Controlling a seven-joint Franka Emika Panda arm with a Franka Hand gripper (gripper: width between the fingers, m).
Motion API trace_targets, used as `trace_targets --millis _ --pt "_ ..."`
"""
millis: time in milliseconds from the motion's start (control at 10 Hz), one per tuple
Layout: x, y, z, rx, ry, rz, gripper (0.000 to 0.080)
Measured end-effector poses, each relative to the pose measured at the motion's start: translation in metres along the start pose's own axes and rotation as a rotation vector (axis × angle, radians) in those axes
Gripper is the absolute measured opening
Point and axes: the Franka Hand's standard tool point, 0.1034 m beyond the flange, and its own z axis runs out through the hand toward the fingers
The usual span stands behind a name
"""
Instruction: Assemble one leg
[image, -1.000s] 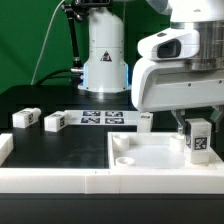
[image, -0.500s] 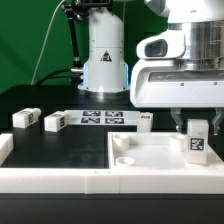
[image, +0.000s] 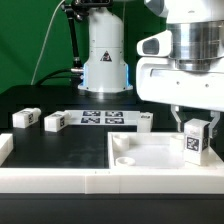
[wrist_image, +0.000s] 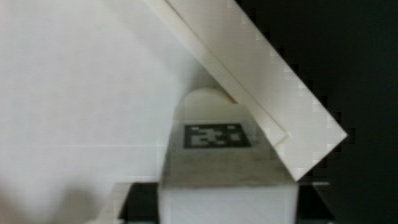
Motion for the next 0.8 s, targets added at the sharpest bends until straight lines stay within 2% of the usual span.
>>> trace_targets --millis 400,600,800 --pt "-0.0008 -0.0007 0.0010 0.021 0.017 0.462 0.0291" --pt "0.0004 -0.0002 0.0009 0.031 -0.007 0.598 0.0291" --pt "-0.0007 -0.0008 0.0010 0.031 -0.008 0.607 0.0291"
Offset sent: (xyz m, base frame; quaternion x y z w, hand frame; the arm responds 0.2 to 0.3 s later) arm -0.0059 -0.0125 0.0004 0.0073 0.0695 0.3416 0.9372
